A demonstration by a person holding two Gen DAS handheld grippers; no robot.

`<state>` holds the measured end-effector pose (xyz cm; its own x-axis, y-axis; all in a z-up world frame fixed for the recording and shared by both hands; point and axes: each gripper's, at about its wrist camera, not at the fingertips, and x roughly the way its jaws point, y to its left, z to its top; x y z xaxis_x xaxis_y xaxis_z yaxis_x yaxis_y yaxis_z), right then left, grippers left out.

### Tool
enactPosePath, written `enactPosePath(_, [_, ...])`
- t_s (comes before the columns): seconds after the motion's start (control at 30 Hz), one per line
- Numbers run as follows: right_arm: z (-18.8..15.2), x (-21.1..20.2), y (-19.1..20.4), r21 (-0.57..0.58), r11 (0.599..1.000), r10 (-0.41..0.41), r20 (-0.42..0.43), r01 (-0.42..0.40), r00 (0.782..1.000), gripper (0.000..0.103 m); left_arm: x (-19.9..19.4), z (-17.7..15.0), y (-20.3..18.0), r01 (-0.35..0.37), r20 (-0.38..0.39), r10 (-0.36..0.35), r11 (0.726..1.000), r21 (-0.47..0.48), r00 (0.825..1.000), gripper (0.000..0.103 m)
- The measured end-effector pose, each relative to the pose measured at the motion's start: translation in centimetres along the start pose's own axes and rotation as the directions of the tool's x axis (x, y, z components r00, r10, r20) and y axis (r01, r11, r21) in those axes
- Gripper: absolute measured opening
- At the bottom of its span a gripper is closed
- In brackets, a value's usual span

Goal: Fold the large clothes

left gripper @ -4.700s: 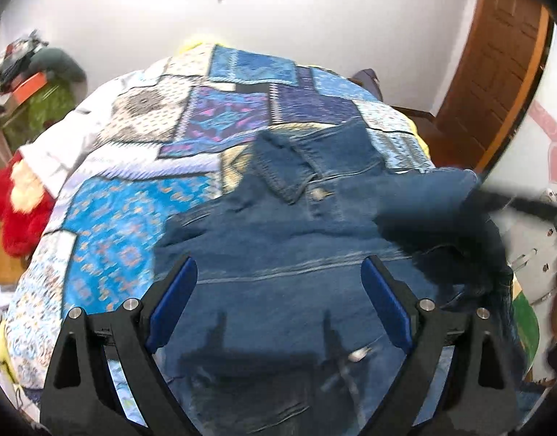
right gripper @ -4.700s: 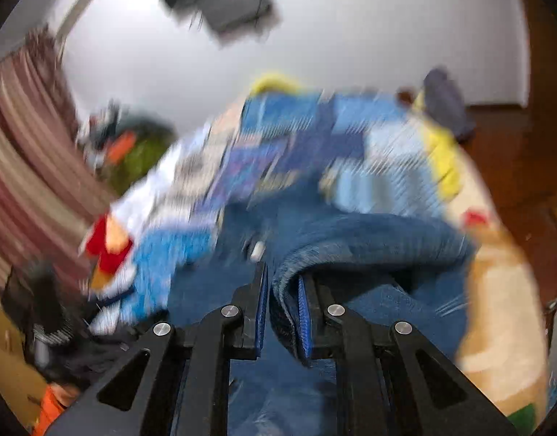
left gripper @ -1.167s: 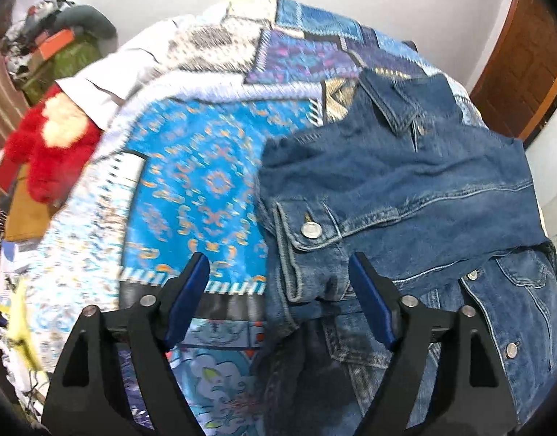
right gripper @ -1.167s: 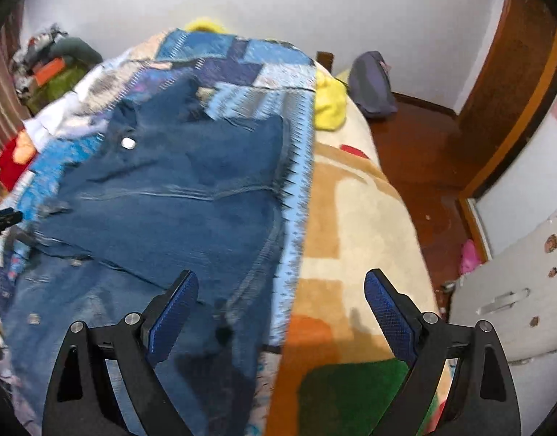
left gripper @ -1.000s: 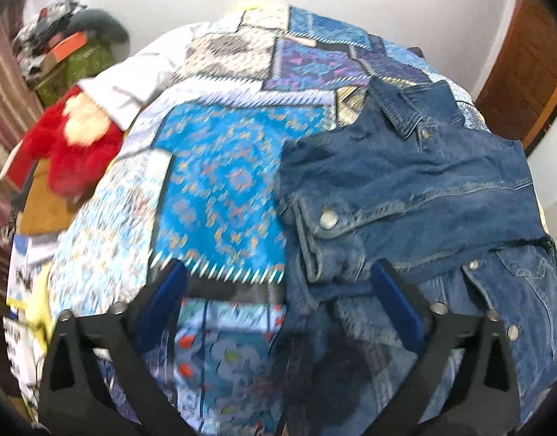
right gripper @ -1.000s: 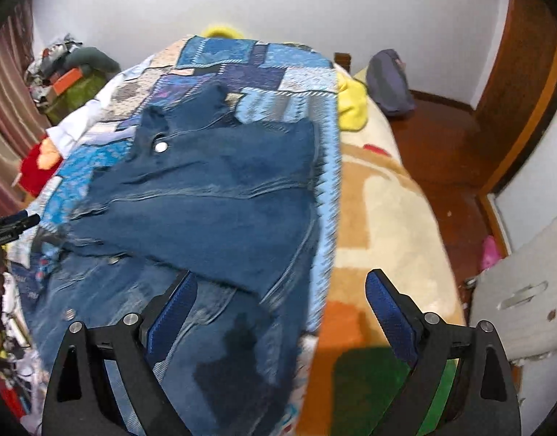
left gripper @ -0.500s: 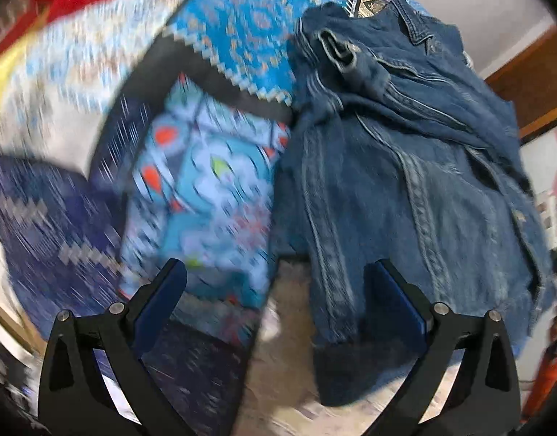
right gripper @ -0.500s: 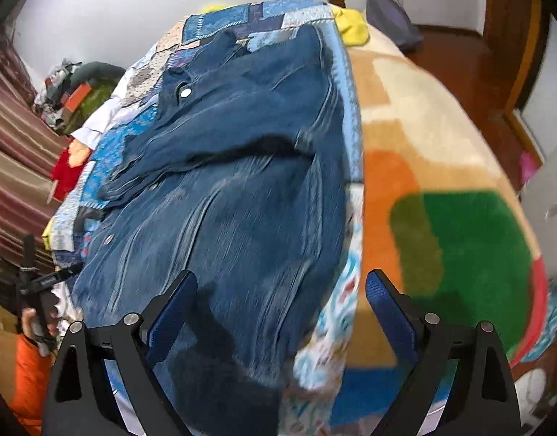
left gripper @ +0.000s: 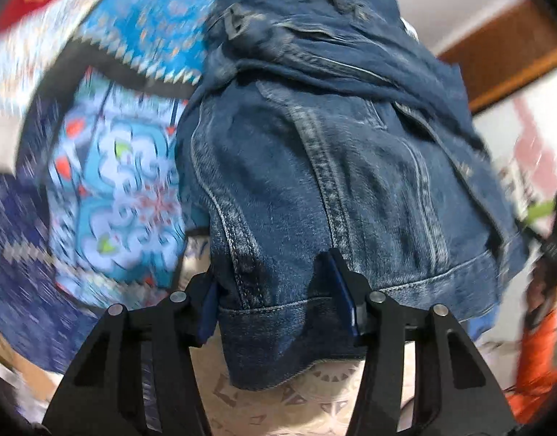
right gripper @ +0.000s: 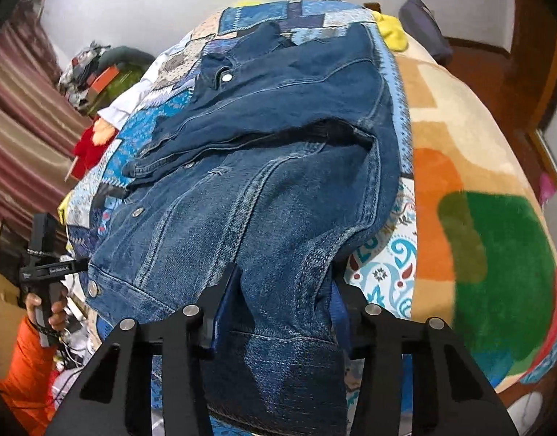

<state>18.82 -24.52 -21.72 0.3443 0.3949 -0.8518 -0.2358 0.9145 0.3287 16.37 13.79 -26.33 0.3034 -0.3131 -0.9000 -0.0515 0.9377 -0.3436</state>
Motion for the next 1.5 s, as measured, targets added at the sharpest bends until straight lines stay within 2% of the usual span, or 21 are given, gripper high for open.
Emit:
enactPosePath(0.1, [0.4,-0.1,0.2,-0.027,0.999,-0.038,0.000,0.038,0.999,0.044,-0.1,0.9,-1.7,-0.096,0.009,0.096,0.992,0.080,0.995,0.052])
enactPosePath(0.17, [0.6,-0.2,0.2,-0.038,0.998,-0.046,-0.001,0.046,0.999,0.044,-0.4,1.7,-2.4,-0.137,0.020,0.135,0.985,0.105,0.991,0.053])
enactPosePath(0.2, [0.7,-0.3,0.1,-0.037,0.998,-0.046,-0.003,0.046,0.999,0.044,-0.6,2.1,-2.5,-0.150,0.022,0.149,0.983,0.109,0.989,0.058])
enactPosePath(0.23, [0.8,-0.3,-0.1,-0.031,0.998,-0.046,-0.009,0.045,0.999,0.045,-0.9,2.7,-2.3,-0.170,0.026,0.168,0.979,0.112,0.985,0.070])
enactPosePath(0.27, [1.1,-0.3,-0.3,-0.024,0.999,-0.048,-0.019,0.048,0.999,0.046,-1.1,3.4,-2.3,-0.194,0.040,0.191,0.975,0.110,0.981,0.077])
enactPosePath(0.33, [1.5,-0.5,-0.6,-0.016,0.998,-0.060,-0.024,0.060,0.998,0.056,-2.3,4.2,-1.3,-0.234,0.105,0.224,0.968,0.094,0.969,0.086])
enactPosePath(0.4, [1.9,-0.9,-1.1,-0.003,0.997,-0.079,-0.016,0.079,0.997,0.065,-2.8,5.0,-0.7,-0.212,0.117,0.205,0.976,0.058,0.972,0.091])
enactPosePath(0.5, [1.8,-1.2,-1.6,0.012,0.999,-0.036,-0.020,0.036,0.999,0.065,-2.6,4.7,0.9,-0.130,0.077,0.129,0.992,0.002,0.989,0.091])
enactPosePath(0.6, [0.9,-0.9,-2.1,0.034,0.999,-0.015,-0.044,0.016,0.999,0.065,-0.8,2.9,2.0,-0.126,0.009,0.127,0.992,-0.027,0.992,0.091])
enactPosePath(0.7, [-0.2,-0.6,-2.2,0.047,0.999,0.008,-0.050,-0.006,0.999,0.065,0.7,1.0,2.6,-0.040,-0.063,0.034,0.994,-0.105,0.997,0.091])
enactPosePath(0.77, [-0.6,-0.7,-1.8,0.036,0.999,0.017,-0.042,-0.015,0.999,0.065,1.3,-0.2,2.9,-0.014,-0.076,0.002,0.987,-0.158,0.997,0.091])
enactPosePath(0.8, [-0.7,-0.7,-1.6,0.032,0.999,0.028,-0.039,-0.027,0.999,0.063,1.3,-0.6,2.9,0.000,-0.063,-0.011,0.986,-0.169,0.998,0.086])
enactPosePath(0.83, [-0.9,-0.6,-1.3,0.033,0.999,0.037,-0.031,-0.036,0.999,0.056,1.3,-0.8,2.9,0.025,-0.051,-0.035,0.985,-0.172,0.998,0.075])
enactPosePath(0.9, [-1.1,-0.3,-0.5,0.010,1.000,0.014,-0.022,-0.013,1.000,0.049,1.0,-0.8,2.5,0.093,-0.042,-0.101,0.981,-0.170,0.994,0.055])
enactPosePath(0.97, [-1.0,-0.4,0.4,-0.029,1.000,-0.007,-0.003,0.006,1.000,0.040,0.3,-0.7,1.8,0.072,-0.021,-0.076,0.989,-0.132,0.997,0.046])
enactPosePath(1.03, [-0.7,-0.5,0.8,-0.035,0.999,-0.005,0.015,0.006,1.000,0.026,-0.3,-0.4,0.5,0.034,-0.003,-0.034,0.997,-0.067,0.999,0.027])
enactPosePath(1.1, [-0.3,-0.7,1.0,-0.036,0.999,0.003,0.034,-0.002,0.999,0.020,-1.3,0.0,-0.4,0.018,0.030,-0.017,0.999,-0.027,0.999,0.024])
enactPosePath(1.2, [0.6,-1.5,1.3,-0.047,0.999,0.013,0.072,-0.010,0.997,0.017,-3.3,1.2,-1.2,0.026,0.109,-0.025,1.000,-0.010,0.994,0.021])
enactPosePath(1.27, [1.7,-2.1,1.6,-0.063,0.998,0.027,0.104,-0.021,0.994,0.016,-5.0,2.7,-1.5,0.049,0.176,-0.047,0.999,-0.007,0.983,0.021])
enactPosePath(1.37, [3.8,-2.8,1.7,-0.068,0.997,0.048,0.145,-0.039,0.988,0.015,-7.1,5.3,-2.5,0.045,0.260,-0.047,0.999,0.011,0.964,0.020])
enactPosePath(1.5, [7.4,-3.8,2.0,-0.075,0.997,0.039,0.221,-0.023,0.975,0.014,-9.4,8.9,-3.2,0.035,0.343,-0.046,0.999,0.040,0.938,0.020])
